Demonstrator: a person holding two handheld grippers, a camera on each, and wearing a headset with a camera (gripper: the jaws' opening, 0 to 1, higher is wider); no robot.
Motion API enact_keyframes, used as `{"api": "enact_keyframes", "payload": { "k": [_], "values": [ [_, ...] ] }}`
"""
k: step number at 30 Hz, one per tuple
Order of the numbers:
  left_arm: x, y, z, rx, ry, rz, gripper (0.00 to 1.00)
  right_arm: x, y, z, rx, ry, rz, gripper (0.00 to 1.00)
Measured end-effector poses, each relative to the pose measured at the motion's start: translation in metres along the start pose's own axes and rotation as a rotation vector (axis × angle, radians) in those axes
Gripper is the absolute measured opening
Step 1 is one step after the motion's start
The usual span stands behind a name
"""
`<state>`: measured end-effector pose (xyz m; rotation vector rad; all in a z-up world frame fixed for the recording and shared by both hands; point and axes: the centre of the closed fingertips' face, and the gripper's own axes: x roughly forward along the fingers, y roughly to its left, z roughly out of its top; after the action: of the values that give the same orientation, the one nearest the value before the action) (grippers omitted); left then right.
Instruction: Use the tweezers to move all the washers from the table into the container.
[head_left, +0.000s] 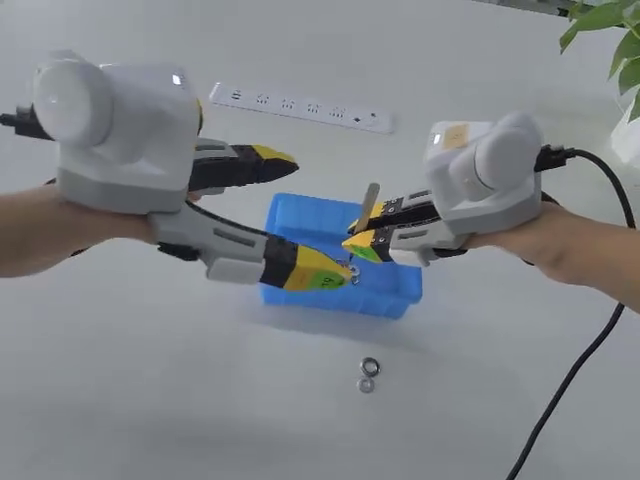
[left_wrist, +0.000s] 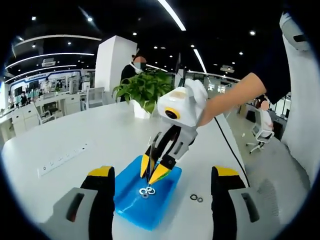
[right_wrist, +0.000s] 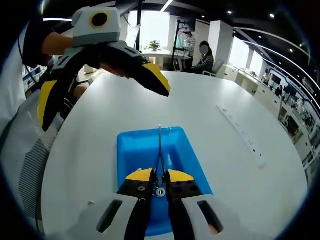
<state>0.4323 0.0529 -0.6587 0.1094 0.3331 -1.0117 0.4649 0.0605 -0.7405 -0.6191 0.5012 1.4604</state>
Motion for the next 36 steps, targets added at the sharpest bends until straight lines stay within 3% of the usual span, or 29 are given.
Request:
{"api": "enact_keyframes", "payload": {
  "k": [3,6,10,11,14,18,25,30,36],
  "values": [
    [0.009,0.004,0.007,0.03,-0.009,-0.02,0.67,-0.001,0.001,0.002,-0.007,-0.003,0.0,0.11],
    [0.017,0.008,0.007,0.046,0.008,-0.022,0.7,0.0,0.002,0.003,-0.01,-0.002,0.006,0.11],
    [0.024,0.01,0.006,0.059,0.025,-0.039,0.65,0.001,0.006,0.002,-0.013,0.002,0.016,0.11],
    [0.025,0.01,0.005,0.067,0.03,-0.039,0.61,0.002,0.006,0.001,-0.017,0.004,0.017,0.11],
    [0.028,0.014,0.001,0.164,0.055,-0.035,0.41,0.002,0.009,0.002,-0.03,0.011,0.026,0.11],
    [0.032,0.011,0.004,0.127,0.046,-0.057,0.31,0.001,0.013,0.006,-0.039,0.002,0.033,0.11],
    [0.034,0.009,0.005,0.137,0.051,-0.078,0.15,0.002,0.016,0.007,-0.045,0.002,0.042,0.11],
    [0.033,0.008,0.005,0.126,0.055,-0.092,0.08,0.001,0.017,0.007,-0.043,0.002,0.043,0.11],
    [0.034,0.006,0.005,0.103,0.055,-0.097,0.07,0.0,0.019,0.008,-0.039,-0.001,0.052,0.11]
  ]
}}
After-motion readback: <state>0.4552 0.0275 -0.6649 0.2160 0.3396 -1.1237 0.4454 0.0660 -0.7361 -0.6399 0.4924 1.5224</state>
